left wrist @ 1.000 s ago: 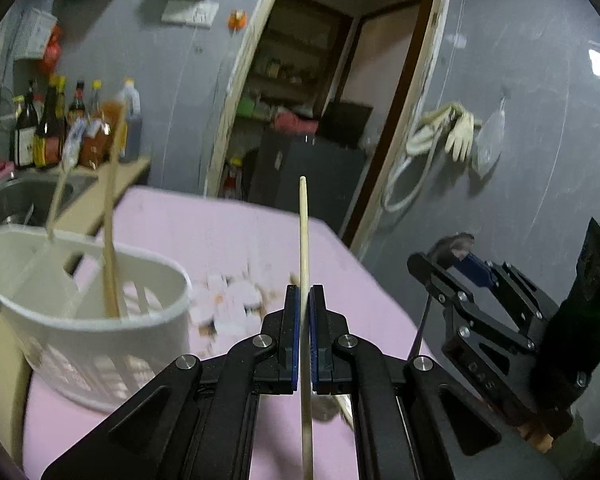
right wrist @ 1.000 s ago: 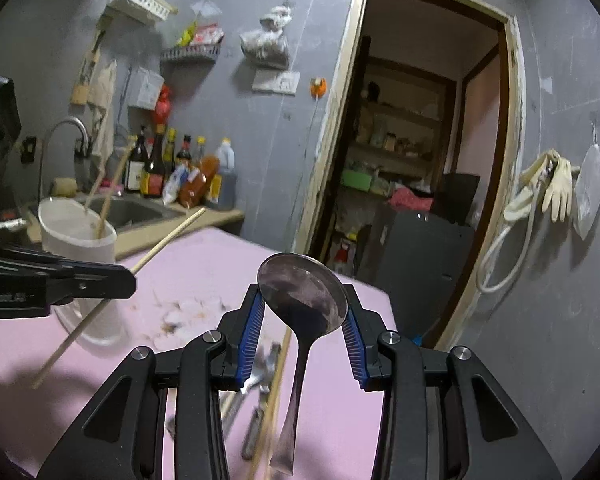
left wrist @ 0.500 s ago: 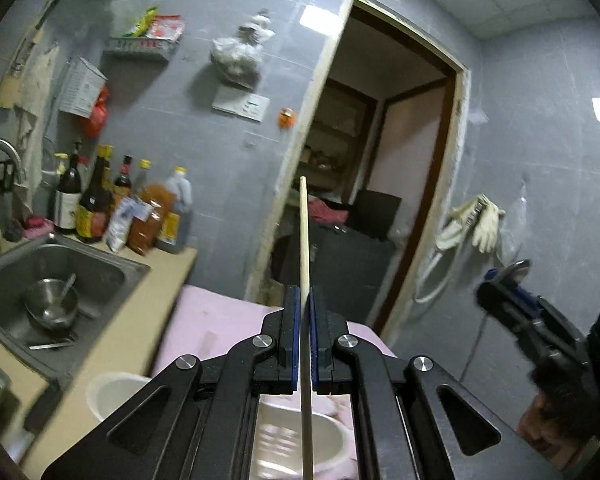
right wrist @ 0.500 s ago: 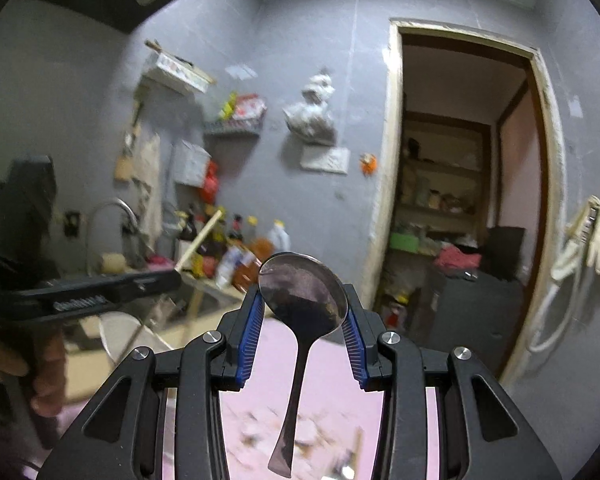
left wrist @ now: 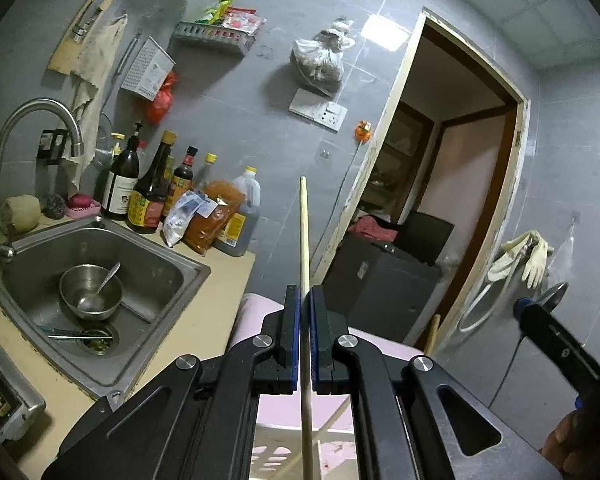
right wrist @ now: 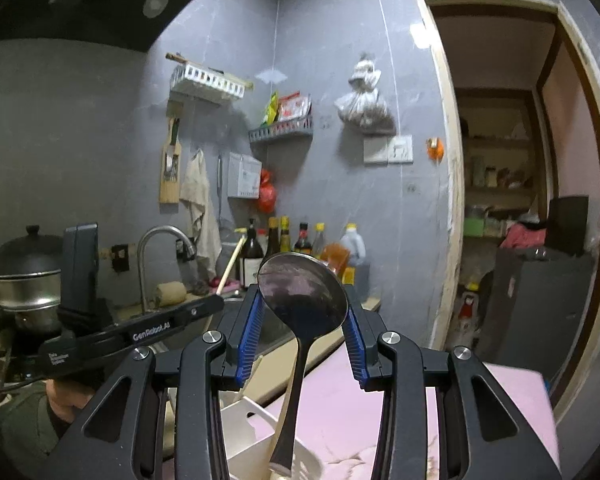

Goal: Organize utensils
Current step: 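Carry chopstick and spoon over the white holder and open both tools to drop them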

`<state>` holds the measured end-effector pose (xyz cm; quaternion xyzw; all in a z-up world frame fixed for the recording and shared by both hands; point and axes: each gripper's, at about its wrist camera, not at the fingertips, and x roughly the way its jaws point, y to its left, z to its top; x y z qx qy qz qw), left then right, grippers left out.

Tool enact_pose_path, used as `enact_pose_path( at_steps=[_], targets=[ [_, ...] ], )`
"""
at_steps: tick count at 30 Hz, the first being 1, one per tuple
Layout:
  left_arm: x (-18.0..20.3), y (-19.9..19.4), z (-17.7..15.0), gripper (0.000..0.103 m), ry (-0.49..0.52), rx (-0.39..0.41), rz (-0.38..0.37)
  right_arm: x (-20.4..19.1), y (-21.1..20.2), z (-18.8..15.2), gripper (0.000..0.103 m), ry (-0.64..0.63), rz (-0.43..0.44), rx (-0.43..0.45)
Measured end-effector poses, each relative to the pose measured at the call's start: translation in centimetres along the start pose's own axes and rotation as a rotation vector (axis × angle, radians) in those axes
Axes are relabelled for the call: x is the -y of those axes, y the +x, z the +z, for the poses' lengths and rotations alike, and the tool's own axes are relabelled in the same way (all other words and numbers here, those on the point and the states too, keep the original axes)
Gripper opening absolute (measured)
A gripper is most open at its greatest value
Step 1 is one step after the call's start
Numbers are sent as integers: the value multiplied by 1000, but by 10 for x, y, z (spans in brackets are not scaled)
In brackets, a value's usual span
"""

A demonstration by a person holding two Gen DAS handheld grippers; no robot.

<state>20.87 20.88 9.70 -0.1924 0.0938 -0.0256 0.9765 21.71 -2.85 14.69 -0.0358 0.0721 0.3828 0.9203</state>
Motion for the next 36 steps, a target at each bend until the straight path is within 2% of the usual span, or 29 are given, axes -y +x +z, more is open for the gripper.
enact_pose_path(
  at_steps=[2, 12, 20, 23, 27, 29, 32, 34, 36],
  targets=[
    [2, 5, -5, 2, 19, -8, 1, 1, 6, -6, 35, 8, 4, -22],
    [1, 20, -31, 2, 66, -89, -98, 6, 25, -43, 36, 13, -3, -141],
    [5, 16, -45, 3, 86, -145, -96, 8, 27, -64, 37, 28, 13, -207],
    [7, 11, -47, 4, 82, -159, -93, 9, 25, -66, 37, 35, 23, -206],
    [8, 1, -45, 27, 54, -152, -100, 11, 20, -65, 39, 49, 29, -191],
    [13, -7, -43, 31, 40, -132, -111, 12, 15, -62, 42, 63, 33, -174],
    [26, -17, -38, 43, 48, -102, -87, 16, 3, -57, 53, 81, -7, -123],
    [36, -24, -35, 57, 58, -74, -78, 20, -7, -53, 67, 98, -45, -83],
    [46, -28, -33, 62, 64, -52, -79, 28, -22, -48, 76, 114, -107, -31]
  ],
)
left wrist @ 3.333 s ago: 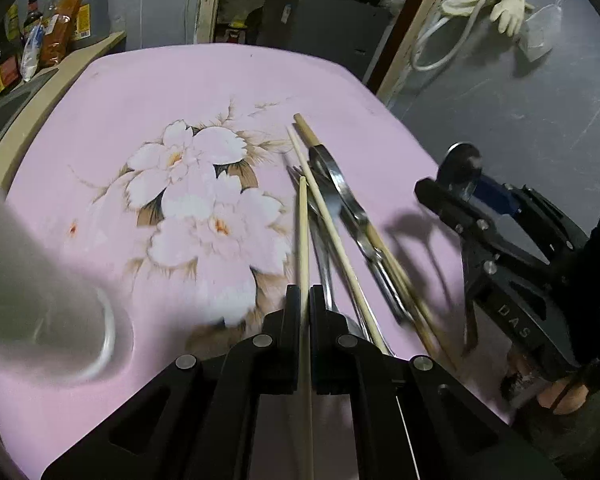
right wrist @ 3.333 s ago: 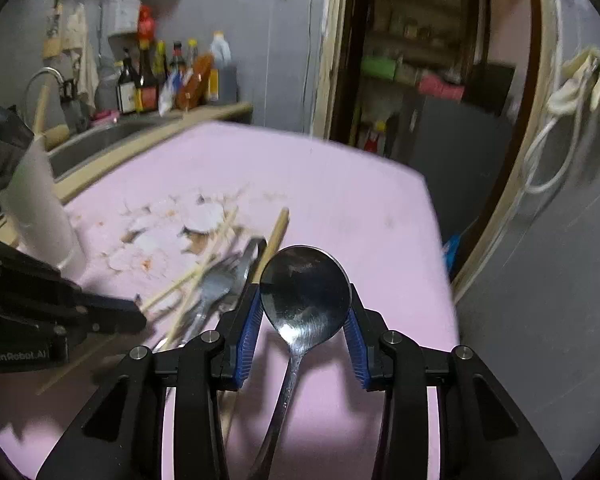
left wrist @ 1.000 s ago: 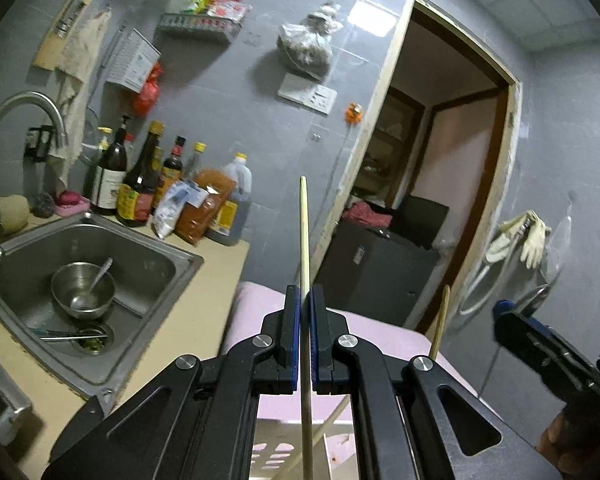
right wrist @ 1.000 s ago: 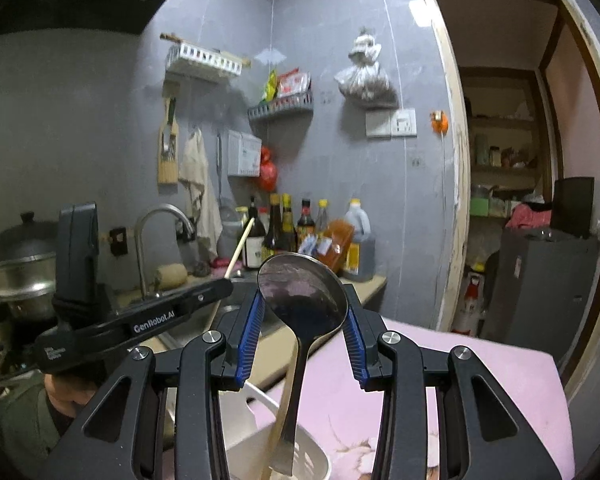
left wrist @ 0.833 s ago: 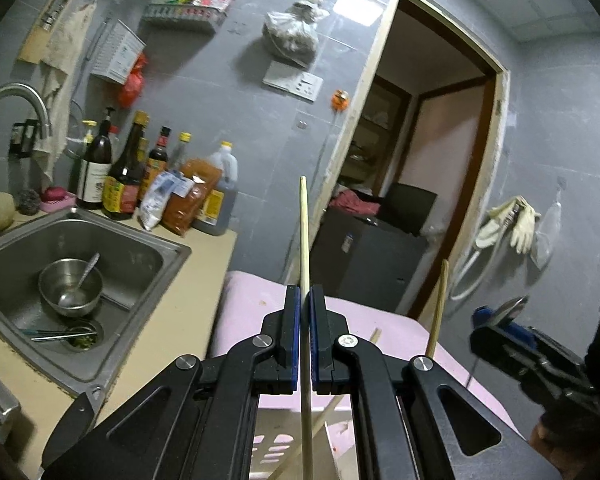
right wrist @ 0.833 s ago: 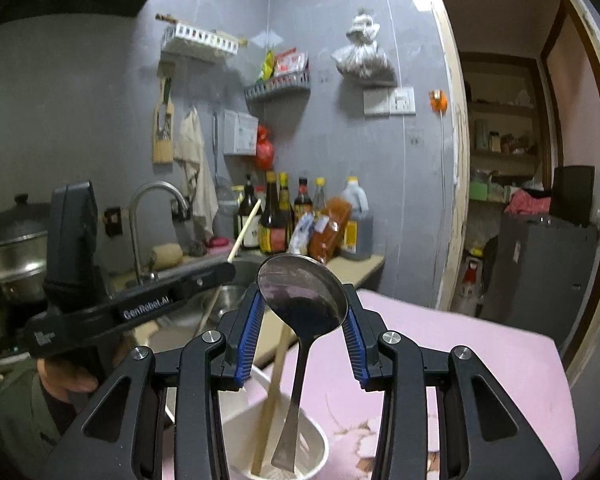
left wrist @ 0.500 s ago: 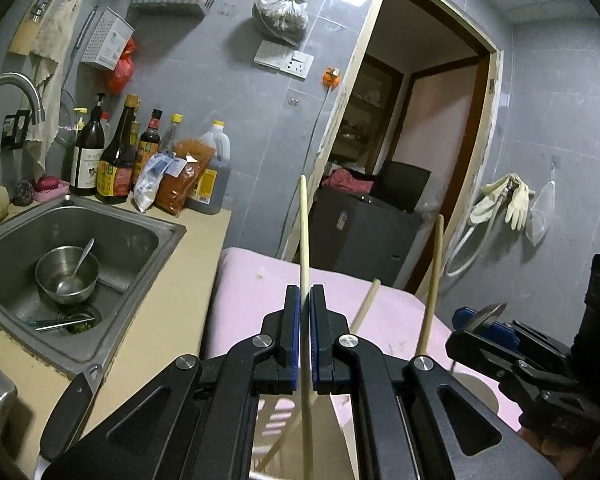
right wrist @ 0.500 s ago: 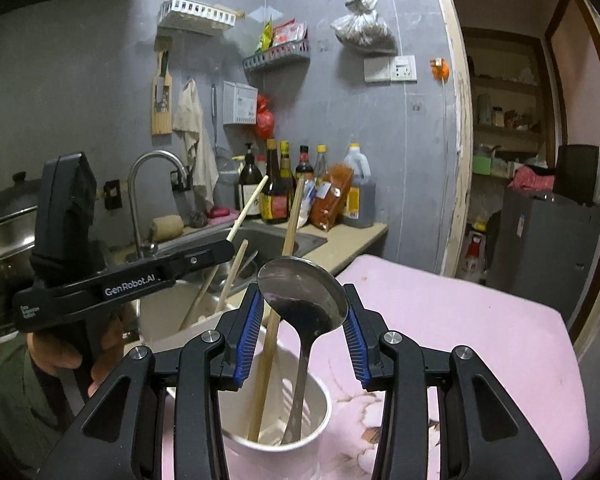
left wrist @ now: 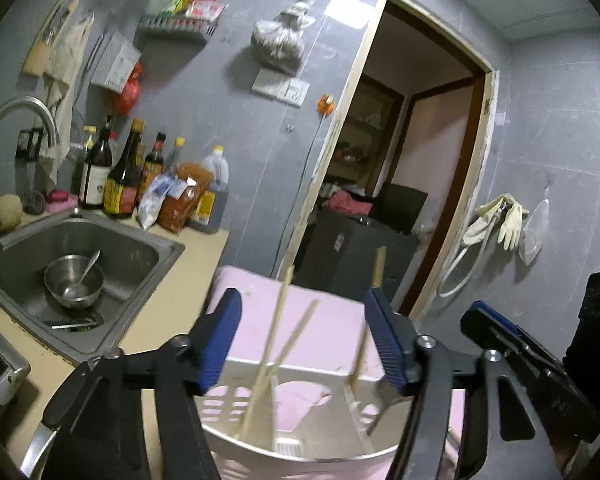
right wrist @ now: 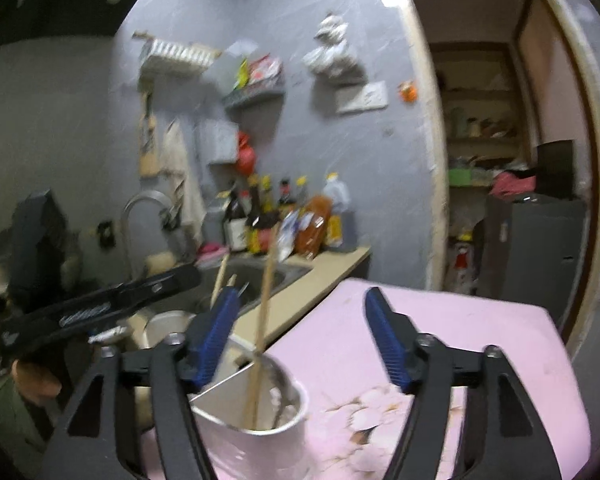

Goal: Organize utensils
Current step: 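Move both open tools back over the remaining utensils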

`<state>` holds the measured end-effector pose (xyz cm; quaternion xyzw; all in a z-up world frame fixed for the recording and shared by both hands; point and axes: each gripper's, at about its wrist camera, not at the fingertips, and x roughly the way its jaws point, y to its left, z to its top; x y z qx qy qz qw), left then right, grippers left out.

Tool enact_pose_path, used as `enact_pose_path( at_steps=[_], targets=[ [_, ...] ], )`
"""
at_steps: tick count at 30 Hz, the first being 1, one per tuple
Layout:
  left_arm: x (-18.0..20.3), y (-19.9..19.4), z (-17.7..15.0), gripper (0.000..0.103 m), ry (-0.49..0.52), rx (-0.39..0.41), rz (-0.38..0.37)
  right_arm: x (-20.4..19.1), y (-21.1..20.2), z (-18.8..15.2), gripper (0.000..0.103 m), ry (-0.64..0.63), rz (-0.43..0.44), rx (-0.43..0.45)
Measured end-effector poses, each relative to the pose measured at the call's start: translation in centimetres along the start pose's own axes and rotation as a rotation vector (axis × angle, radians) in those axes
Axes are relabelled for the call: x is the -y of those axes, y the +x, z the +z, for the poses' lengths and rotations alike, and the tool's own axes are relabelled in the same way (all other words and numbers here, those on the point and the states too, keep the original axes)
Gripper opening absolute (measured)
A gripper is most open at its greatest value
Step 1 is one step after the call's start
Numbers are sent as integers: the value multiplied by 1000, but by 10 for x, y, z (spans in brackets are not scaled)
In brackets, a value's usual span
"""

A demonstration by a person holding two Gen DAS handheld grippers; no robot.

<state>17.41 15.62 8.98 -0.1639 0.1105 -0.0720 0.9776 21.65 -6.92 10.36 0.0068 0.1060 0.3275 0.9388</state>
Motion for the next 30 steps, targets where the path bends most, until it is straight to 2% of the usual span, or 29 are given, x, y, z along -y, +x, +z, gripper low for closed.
enact_pose_path(
  at_steps=[2, 4, 6, 9, 16, 21, 25, 30],
  targets=[
    [14, -3, 2, 70, 16, 17, 9, 9, -12, 4, 82, 10, -44, 40],
    [27, -5, 3, 80, 34, 31, 13, 18, -24, 9, 93, 13, -90, 74],
    [40, -5, 3, 86, 51, 42, 10, 27, -40, 12, 101, 2, -145, 110],
    [60, -5, -1, 96, 80, 49, 4, 38, -57, 14, 103, -30, -207, 136],
    [101, 5, -19, 98, 150, 19, -33, 63, -89, 11, 103, -85, -301, 141],
    [127, 15, -39, 98, 209, -32, -55, 85, -105, -1, 103, -106, -342, 99],
    [145, 25, -57, 98, 254, -83, -69, 104, -113, -14, 103, -129, -377, 29],
    [161, 36, -80, 98, 299, -155, -74, 119, -115, -34, 103, -138, -378, -80]
  ],
)
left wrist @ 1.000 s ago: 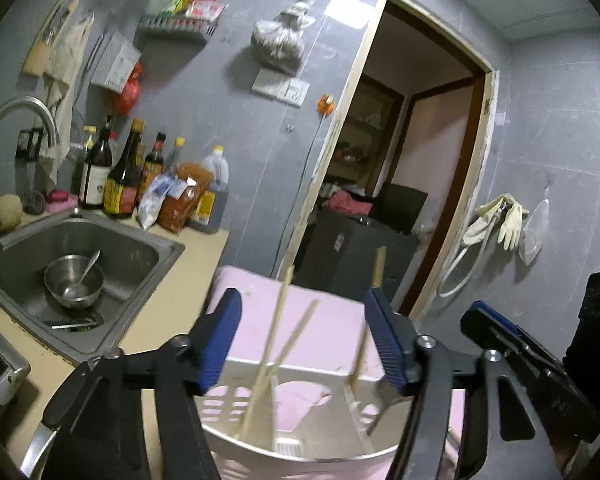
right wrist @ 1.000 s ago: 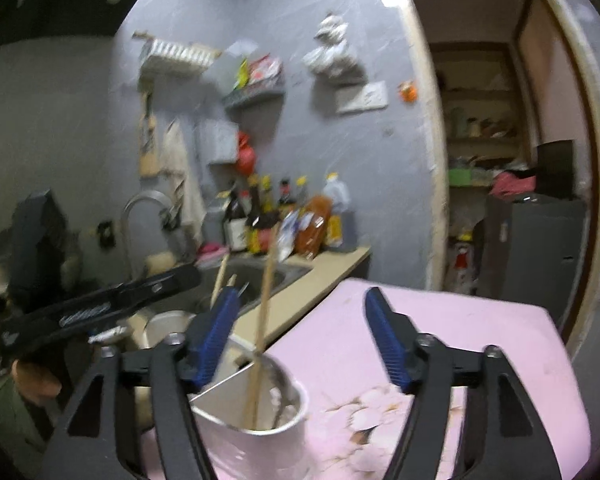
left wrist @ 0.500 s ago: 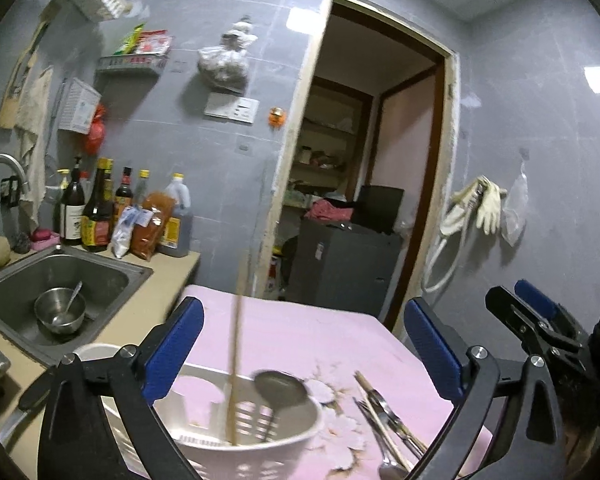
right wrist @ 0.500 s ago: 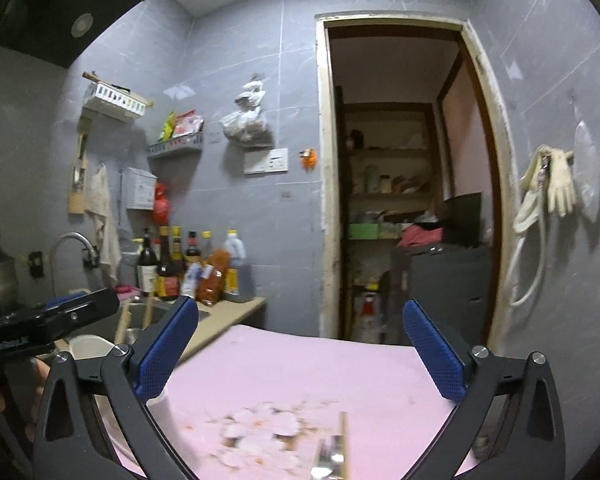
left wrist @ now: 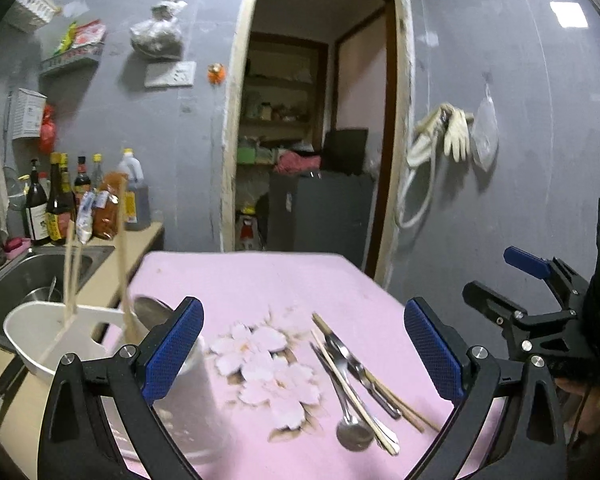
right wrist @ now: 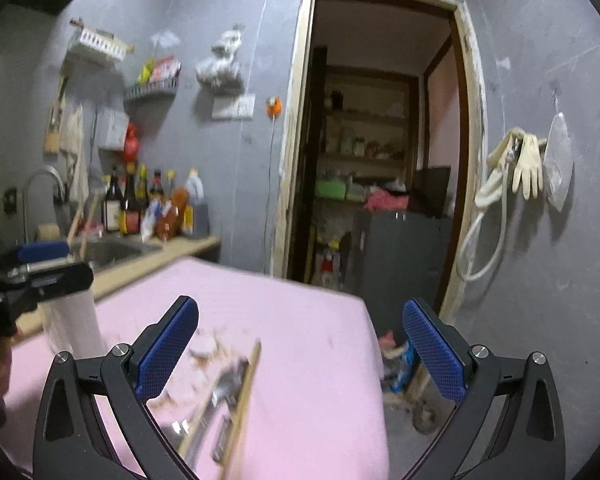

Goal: Organize utensils
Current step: 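Move both open tools back over the remaining utensils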

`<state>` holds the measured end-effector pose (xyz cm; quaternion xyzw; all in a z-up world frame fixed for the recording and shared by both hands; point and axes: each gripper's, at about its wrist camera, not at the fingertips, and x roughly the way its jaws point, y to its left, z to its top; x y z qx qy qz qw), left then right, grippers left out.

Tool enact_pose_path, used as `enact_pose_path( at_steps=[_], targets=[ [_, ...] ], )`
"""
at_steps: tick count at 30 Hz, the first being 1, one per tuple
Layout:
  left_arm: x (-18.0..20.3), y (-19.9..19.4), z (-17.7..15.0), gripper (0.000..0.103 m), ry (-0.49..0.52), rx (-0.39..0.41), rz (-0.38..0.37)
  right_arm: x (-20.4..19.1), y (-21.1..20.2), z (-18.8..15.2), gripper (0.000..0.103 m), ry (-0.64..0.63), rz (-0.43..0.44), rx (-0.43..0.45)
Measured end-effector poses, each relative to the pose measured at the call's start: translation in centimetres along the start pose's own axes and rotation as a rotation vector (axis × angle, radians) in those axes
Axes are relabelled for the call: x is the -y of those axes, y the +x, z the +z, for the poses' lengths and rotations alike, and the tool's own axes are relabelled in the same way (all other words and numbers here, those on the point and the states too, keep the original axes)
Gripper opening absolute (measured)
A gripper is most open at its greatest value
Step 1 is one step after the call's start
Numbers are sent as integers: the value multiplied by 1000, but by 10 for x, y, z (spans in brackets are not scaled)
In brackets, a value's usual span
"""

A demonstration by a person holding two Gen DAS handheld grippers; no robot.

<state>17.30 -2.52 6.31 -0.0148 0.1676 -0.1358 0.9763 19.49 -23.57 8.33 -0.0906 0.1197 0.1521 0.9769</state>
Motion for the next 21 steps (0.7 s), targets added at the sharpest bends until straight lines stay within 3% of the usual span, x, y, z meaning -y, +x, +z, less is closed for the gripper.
enact_pose_path(
  at_steps=[5, 12, 14, 21],
  targets=[
    [19, 19, -18, 98, 17, -109, -34, 7, 6, -25, 102, -29, 28, -135],
    [36, 40, -40, 96, 25, -230, -62, 12, 15, -52, 71, -38, 99, -313],
    [37, 46, -44, 92, 23, -263, -72, 12, 17, -57, 61, -37, 119, -344],
    [28, 79, -56, 55, -25, -437, -120, 3, 25, -68, 42, -40, 205, -432]
  ],
)
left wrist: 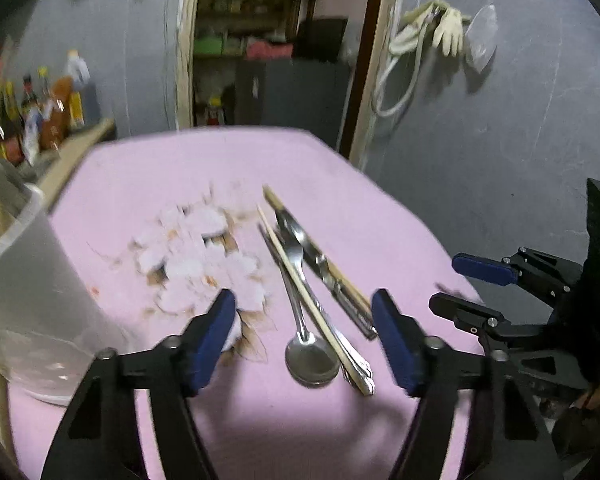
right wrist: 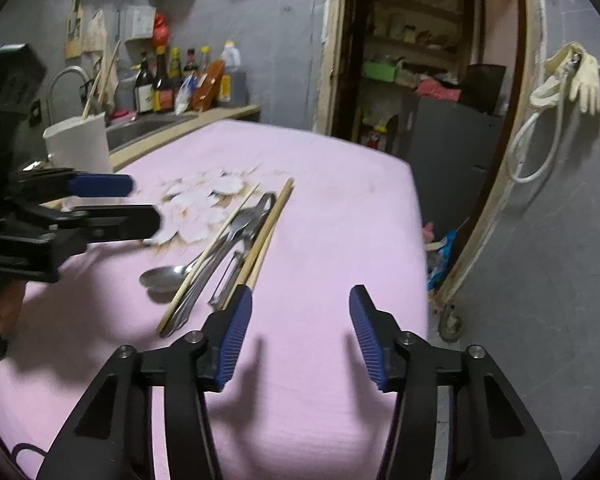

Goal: Organize utensils
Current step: 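Move both open tools back over the remaining utensils, then grasp a steel fork with the left tool while the right tool grasps a chopstick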

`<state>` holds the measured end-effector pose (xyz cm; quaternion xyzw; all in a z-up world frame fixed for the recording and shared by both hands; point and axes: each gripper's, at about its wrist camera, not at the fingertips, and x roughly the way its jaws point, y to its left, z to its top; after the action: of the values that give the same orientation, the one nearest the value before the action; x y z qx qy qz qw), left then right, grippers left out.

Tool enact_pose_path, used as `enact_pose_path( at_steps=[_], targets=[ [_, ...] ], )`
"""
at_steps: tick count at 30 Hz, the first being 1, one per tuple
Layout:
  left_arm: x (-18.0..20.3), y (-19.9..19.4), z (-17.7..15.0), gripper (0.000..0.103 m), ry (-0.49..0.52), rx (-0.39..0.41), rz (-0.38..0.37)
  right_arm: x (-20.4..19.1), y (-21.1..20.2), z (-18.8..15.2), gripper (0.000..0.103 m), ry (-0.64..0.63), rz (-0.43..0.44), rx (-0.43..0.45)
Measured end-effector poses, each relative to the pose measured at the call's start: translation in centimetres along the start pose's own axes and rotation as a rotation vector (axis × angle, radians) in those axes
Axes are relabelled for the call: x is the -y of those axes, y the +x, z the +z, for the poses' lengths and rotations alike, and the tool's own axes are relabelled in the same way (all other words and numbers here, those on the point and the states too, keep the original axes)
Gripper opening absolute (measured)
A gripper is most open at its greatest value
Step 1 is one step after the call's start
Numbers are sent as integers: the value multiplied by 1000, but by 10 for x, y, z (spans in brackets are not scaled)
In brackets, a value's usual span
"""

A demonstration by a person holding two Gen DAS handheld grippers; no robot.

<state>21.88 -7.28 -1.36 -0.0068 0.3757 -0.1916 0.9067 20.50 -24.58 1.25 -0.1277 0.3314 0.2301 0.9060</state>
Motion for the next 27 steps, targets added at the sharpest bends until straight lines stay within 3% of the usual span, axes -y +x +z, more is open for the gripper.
enact_pose_path(
  at_steps=[3, 8, 11, 16, 17, 19, 21, 27],
  targets=[
    [-8, 18, 4, 43, -52, -78, -30, -4, 6, -1, 38, -7, 32, -34],
    [-18, 41, 11, 34, -106, -168, -58, -11, 22, -4, 30, -24, 52, -111],
    [-25, 53, 17, 28, -128, -206, -64, -13, 30, -4, 25, -29, 64, -137],
    [-36, 60, 32, 9, -170, -226, -83, -15, 42, -1, 25, -23, 76, -172],
    [-38, 61, 32, 7, -178, -227, -84, -16, 43, 0, 24, -32, 66, -172],
    [-43, 60, 31, 6, -203, -233, -102, -16, 44, 2, 10, -40, 31, -171],
    [-48, 57, 31, 4, -218, -236, -116, -13, 44, 2, 5, -29, 18, -171],
    [-55, 47, 25, 0, -216, -278, -102, -4, 37, -2, 2, -15, -32, -171]
  ],
)
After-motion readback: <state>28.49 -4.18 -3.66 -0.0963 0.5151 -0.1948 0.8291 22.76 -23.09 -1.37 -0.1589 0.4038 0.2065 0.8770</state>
